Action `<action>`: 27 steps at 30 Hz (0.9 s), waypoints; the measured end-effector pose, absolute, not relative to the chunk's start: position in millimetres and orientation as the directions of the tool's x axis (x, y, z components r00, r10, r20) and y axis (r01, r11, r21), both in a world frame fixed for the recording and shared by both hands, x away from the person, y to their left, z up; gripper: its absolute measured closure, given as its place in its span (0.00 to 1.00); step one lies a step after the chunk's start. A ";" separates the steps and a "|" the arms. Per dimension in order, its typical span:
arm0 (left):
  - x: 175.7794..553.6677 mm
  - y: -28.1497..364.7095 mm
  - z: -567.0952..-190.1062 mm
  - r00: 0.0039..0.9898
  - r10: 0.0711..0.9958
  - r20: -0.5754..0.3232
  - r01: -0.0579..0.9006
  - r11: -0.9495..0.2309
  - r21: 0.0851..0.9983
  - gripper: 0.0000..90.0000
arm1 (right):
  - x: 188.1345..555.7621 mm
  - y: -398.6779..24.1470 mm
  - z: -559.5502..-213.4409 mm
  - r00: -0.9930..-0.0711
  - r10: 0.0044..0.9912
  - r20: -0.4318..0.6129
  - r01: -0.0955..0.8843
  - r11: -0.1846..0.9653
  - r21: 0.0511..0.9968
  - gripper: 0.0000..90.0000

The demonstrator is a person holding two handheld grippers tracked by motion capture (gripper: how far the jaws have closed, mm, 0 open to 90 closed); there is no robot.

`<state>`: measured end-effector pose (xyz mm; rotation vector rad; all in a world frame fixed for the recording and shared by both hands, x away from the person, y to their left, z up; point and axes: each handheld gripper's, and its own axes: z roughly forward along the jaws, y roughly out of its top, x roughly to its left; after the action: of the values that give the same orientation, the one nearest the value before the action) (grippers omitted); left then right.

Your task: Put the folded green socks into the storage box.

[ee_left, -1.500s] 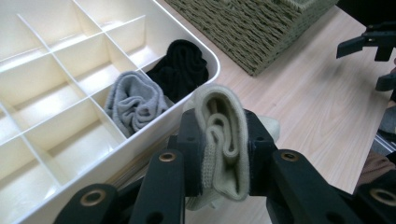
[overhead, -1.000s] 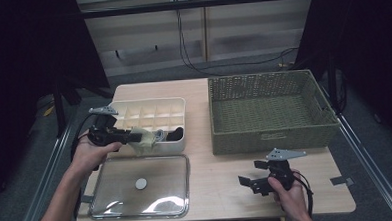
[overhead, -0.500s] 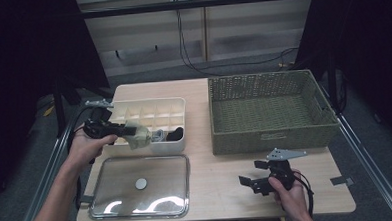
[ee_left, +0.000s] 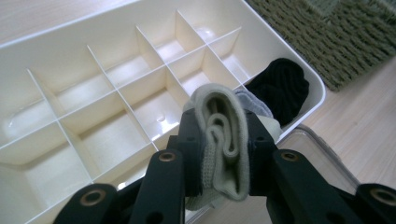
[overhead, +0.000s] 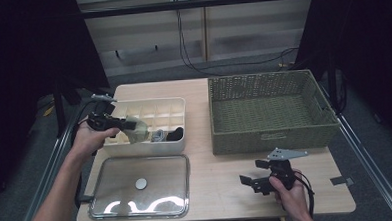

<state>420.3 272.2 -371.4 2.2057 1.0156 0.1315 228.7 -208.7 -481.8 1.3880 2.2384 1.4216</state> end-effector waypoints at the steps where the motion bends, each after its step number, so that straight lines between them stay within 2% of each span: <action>1: 421.0 271.3 -373.1 0.687 0.703 -0.181 0.631 -0.454 0.630 0.82 | 228.9 -208.9 -482.1 -0.561 0.759 0.329 0.620 0.122 0.775 0.10; 12: 426.9 269.0 -401.3 0.660 0.730 -0.179 0.673 -0.468 0.573 0.82 | 229.7 -207.8 -483.4 -0.555 0.761 0.336 0.629 0.119 0.768 0.09; 17: 426.0 261.5 -408.0 0.693 0.705 -0.153 0.655 -0.526 0.543 0.81 | 229.8 -206.8 -483.5 -0.554 0.763 0.332 0.632 0.126 0.765 0.08; 27: 428.1 248.4 -418.3 0.698 0.704 -0.134 0.662 -0.561 0.497 0.81 | 229.7 -206.5 -483.8 -0.555 0.761 0.335 0.633 0.126 0.763 0.08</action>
<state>428.1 248.4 -418.3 2.3857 1.0454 0.1077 229.7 -206.5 -483.8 1.4054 2.2509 1.4104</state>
